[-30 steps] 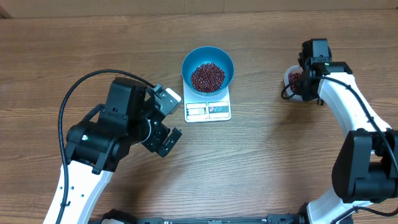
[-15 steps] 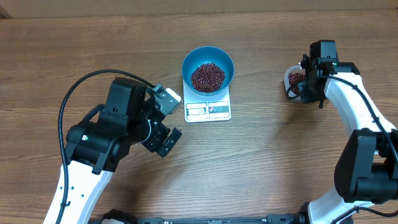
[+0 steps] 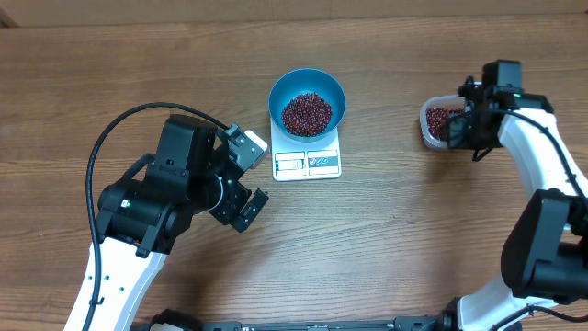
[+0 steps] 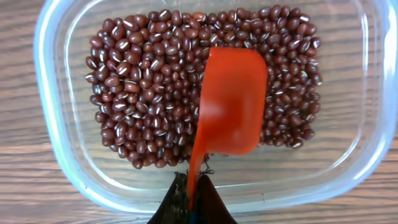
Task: Scoop item into bowl and weigh 150g on scale
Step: 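Dip the scoop into the beans and drag it to fill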
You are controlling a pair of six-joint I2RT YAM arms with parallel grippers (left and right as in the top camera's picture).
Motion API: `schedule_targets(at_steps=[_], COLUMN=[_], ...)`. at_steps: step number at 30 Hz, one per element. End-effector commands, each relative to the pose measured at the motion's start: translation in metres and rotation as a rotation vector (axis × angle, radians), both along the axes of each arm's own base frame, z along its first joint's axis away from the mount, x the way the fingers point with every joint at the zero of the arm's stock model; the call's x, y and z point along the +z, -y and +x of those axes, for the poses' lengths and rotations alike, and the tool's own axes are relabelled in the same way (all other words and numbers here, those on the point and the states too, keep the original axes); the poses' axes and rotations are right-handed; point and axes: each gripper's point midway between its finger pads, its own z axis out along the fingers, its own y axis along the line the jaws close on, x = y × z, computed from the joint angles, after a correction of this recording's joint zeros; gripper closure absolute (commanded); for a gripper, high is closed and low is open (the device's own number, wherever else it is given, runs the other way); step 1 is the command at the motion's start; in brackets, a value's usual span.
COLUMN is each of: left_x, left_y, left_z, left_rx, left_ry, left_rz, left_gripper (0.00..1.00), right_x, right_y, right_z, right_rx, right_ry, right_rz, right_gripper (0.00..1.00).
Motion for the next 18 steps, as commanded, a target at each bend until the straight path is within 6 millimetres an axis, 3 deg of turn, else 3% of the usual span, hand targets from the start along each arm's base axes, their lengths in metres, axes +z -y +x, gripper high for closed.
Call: schedule_targets(at_steps=[1,18], left_x=[0.007,0.007], left_y=[-0.001,-0.001], left_z=[0.003,0.003], left_rx=[-0.008,-0.009], left_ry=[0.026,0.026], left_rz=[0.007,0.006], left_gripper=[0.00,0.00], right_x=[0.002,0.020], right_y=[-0.016,-0.009], right_z=[-0.002,0.001], right_rx=[-0.013,-0.092], right_ry=[0.008,0.084], right_rz=[0.189,0.475], right_gripper=[0.96,0.96])
